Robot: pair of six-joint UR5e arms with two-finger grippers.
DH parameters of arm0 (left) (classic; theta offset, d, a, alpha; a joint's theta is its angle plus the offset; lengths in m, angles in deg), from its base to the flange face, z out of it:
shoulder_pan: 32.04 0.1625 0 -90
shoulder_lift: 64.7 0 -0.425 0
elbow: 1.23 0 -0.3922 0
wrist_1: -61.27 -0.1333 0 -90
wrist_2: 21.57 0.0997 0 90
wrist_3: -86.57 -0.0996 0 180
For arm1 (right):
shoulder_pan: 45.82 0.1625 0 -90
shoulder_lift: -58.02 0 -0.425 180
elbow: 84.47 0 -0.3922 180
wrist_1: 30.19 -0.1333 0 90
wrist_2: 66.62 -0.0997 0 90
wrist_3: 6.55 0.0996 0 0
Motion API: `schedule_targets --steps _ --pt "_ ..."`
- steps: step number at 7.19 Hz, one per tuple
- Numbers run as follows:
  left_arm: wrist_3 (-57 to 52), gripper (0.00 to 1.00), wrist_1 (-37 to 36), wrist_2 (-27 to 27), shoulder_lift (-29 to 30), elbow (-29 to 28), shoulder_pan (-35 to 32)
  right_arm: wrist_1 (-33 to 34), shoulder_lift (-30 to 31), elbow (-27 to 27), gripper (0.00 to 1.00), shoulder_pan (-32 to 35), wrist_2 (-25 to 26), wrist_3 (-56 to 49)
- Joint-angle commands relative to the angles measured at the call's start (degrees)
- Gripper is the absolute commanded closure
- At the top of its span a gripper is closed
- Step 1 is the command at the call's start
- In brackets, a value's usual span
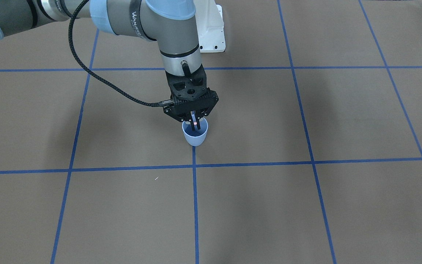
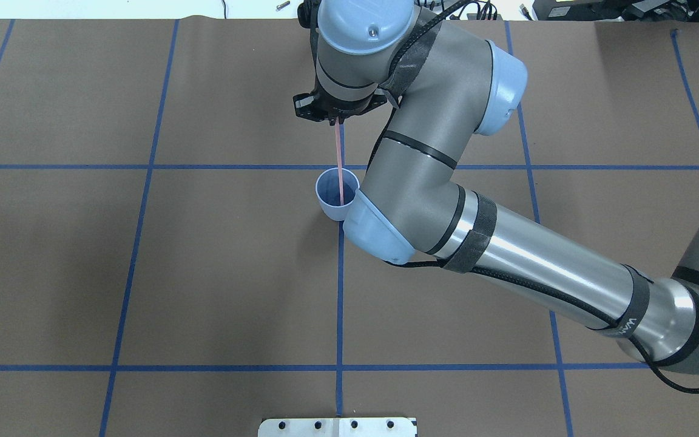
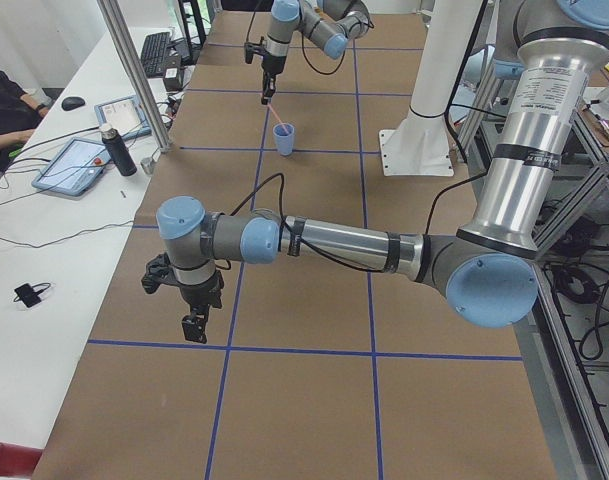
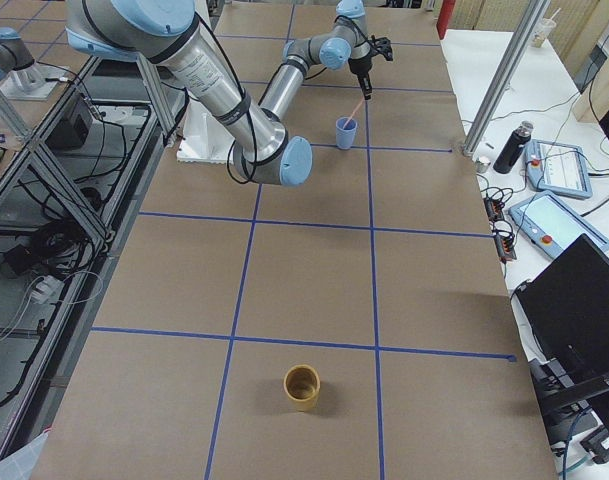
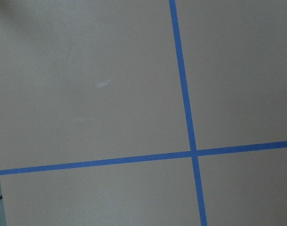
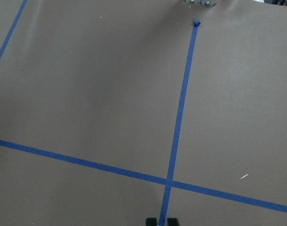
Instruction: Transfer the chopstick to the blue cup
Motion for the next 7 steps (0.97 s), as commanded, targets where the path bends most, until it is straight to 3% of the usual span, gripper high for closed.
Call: schedule_targets --steps 1,3,6,7 --pt "0.07 0.01 0.00 0.00 0.00 -0.10 0.00 -1.82 0.46 0.78 0.00 -0.26 0.93 0.35" --pt "-0.02 0.01 0.00 0.00 0.09 0.08 0.00 -0.60 0.55 3.51 0.00 -0.18 0.66 0.26" --pt "-0.20 0.01 0.00 0.00 0.09 0.26 -0.09 17.01 0.37 16.39 0.00 1.57 0.49 -0.70" --pt "-0.63 0.01 0.00 0.00 0.00 0.34 -0.09 24.65 1.42 20.27 0.00 5.15 -2.12 -4.44"
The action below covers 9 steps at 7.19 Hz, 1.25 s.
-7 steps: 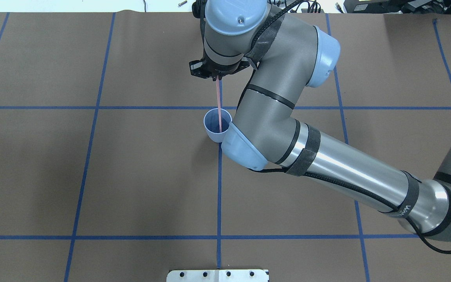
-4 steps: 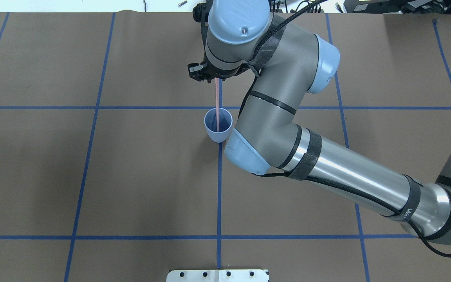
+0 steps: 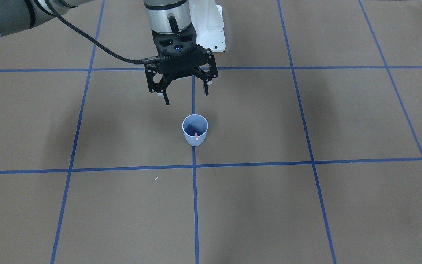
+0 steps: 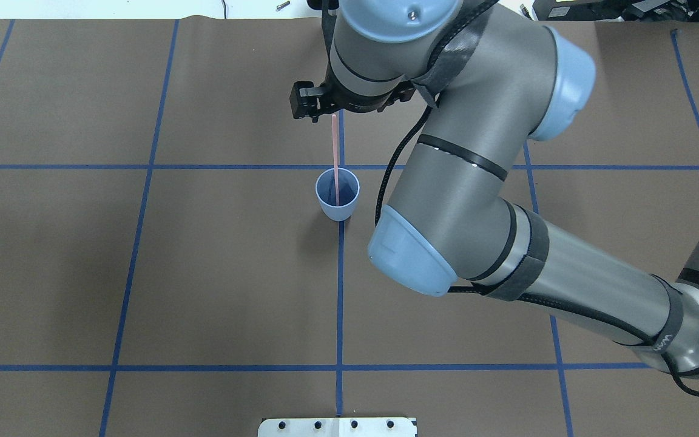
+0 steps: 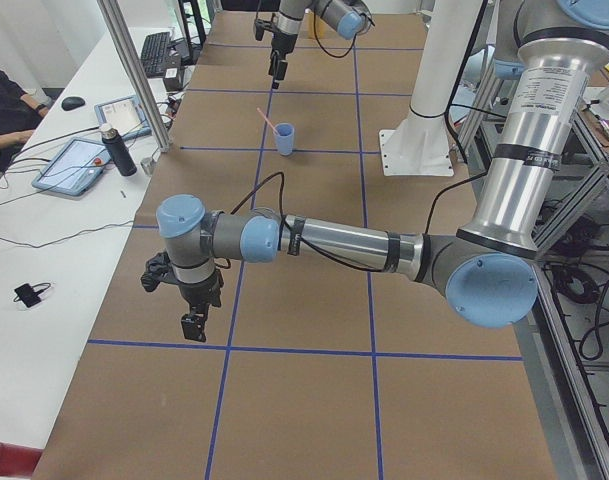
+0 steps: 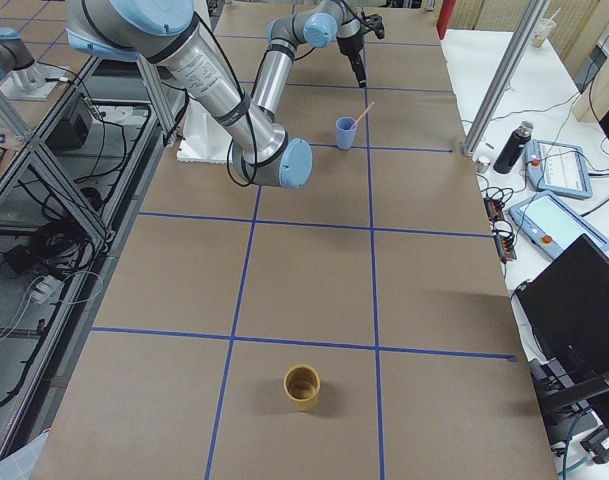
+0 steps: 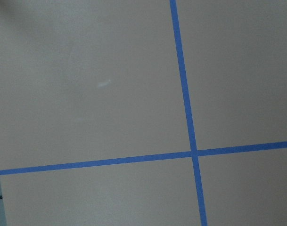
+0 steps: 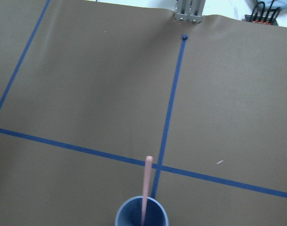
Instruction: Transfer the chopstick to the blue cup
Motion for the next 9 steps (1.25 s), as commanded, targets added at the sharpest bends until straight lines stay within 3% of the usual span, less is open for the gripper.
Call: schedule_targets --steps 1,2,4,5,7,9 --pt "-0.50 0.01 0.18 0.00 -0.16 0.15 -0.10 11.64 5.89 9.31 0.00 8.25 -5.77 -10.14" --pt "-0.50 0.01 0.44 0.00 -0.42 0.06 -0.10 11.67 14.55 13.44 0.00 14.74 -10.77 -19.44" --pt "-0.50 0.01 0.44 -0.18 -1.03 0.06 -0.36 11.41 28.28 13.23 0.00 28.10 -20.36 -40.34" --pt "-0.41 0.01 0.44 -0.26 -1.56 0.15 -0.97 11.23 31.39 10.00 0.00 33.99 -22.75 -48.02" --pt "-0.67 0.01 3.06 -3.41 -5.33 -0.02 -2.03 10.44 38.61 5.78 0.00 40.34 -24.36 -50.47" --pt "-0.76 0.01 4.40 -3.52 -6.58 -0.37 -2.29 3.01 42.21 -2.90 0.00 45.89 -24.53 -53.87"
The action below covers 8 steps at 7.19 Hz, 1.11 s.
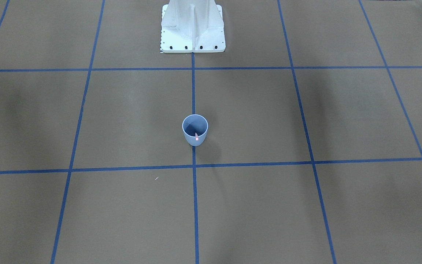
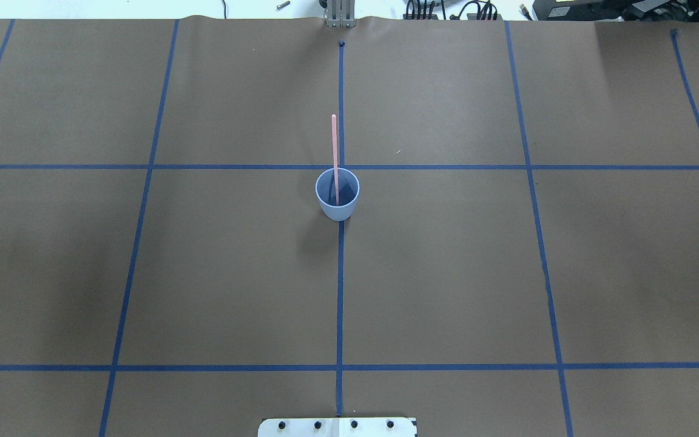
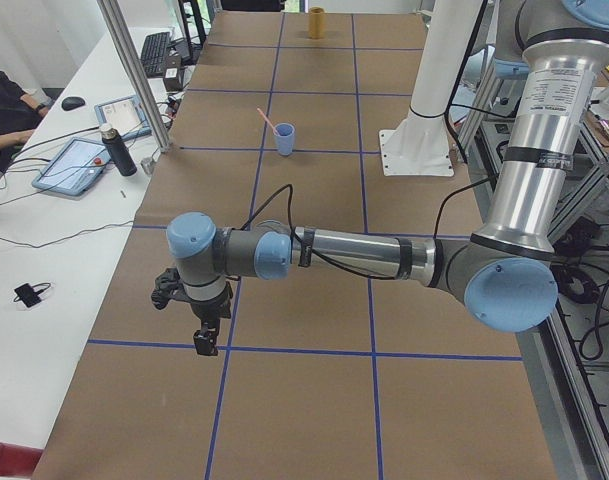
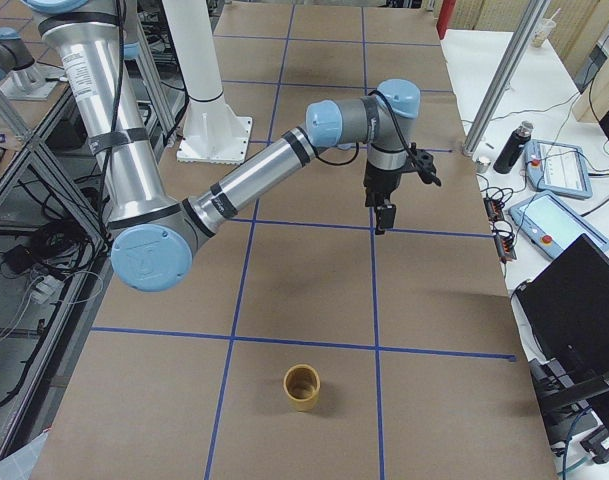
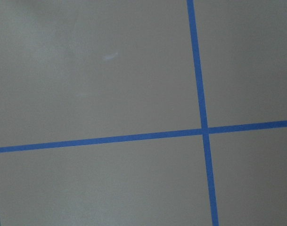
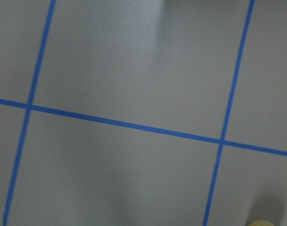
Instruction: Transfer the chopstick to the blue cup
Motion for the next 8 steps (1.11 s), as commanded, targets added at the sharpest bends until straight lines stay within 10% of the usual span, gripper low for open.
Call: schedule_targets --steps 1,8 --pt "-0.06 0.01 1.17 -0.27 -0.95 -1.22 -0.78 -10.78 4.69 -10.17 0.00 5.75 -1.09 -7.63" --pt "-1.73 0.01 4.42 -6.75 -5.32 -2.91 -5.79 -18.58 11.30 -19.35 0.00 11.39 -5.31 -12.87"
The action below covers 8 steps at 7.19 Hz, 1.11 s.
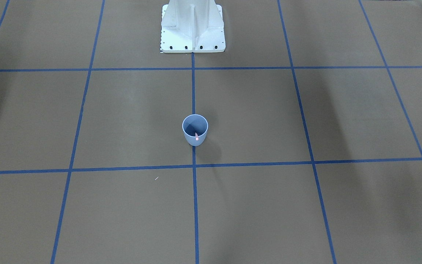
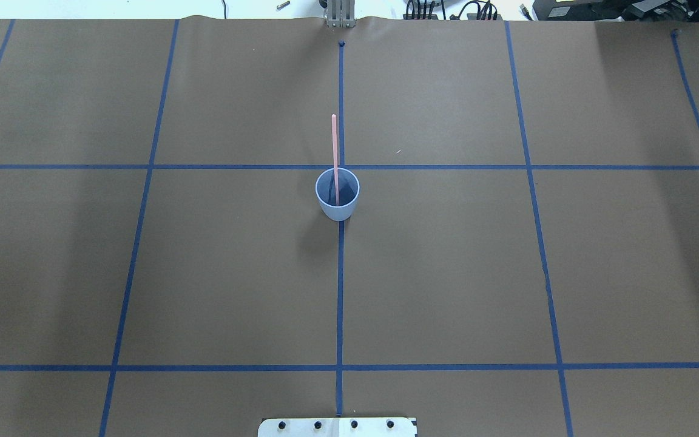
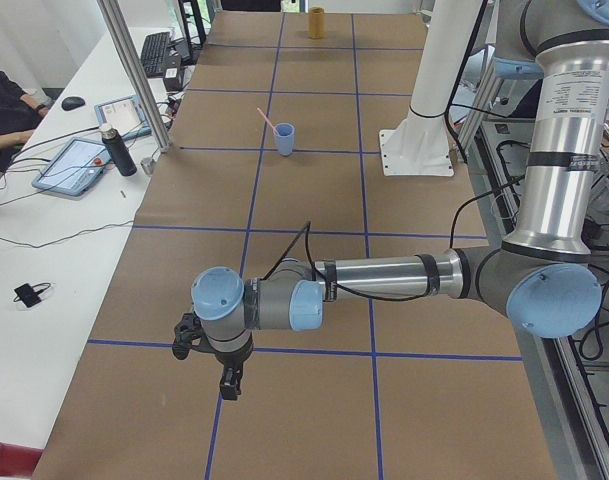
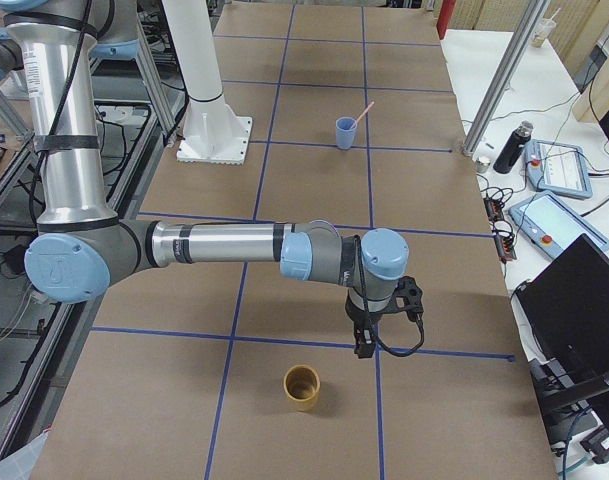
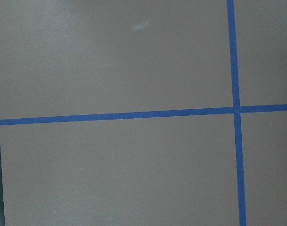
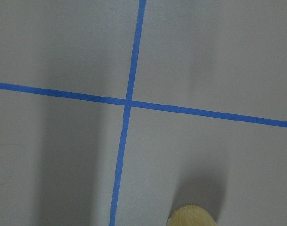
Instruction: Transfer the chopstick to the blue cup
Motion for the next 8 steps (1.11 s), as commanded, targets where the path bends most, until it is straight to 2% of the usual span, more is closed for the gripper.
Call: schedule_targets --steps 1,2,4,8 --pt "1.55 0.01 -0.46 -3.11 -0.96 2.45 -0.45 -0.16 0.68 -1.46 0.00 0.68 -0.65 -0.04" --pt "5.66 0.01 -0.47 -3.30 -0.69 4.04 -0.45 -0.16 0.68 -1.55 0.00 0.94 -0.74 0.13" --pt "6.40 0.01 -0.55 -3.30 -1.30 6.94 -0.36 -0.16 0.94 -1.55 0.00 1.12 -1.27 0.13" --pt "6.40 0.01 -0.55 -3.21 -1.39 6.34 -0.36 -0.24 1.03 -1.29 0.00 1.30 -1.97 0.22"
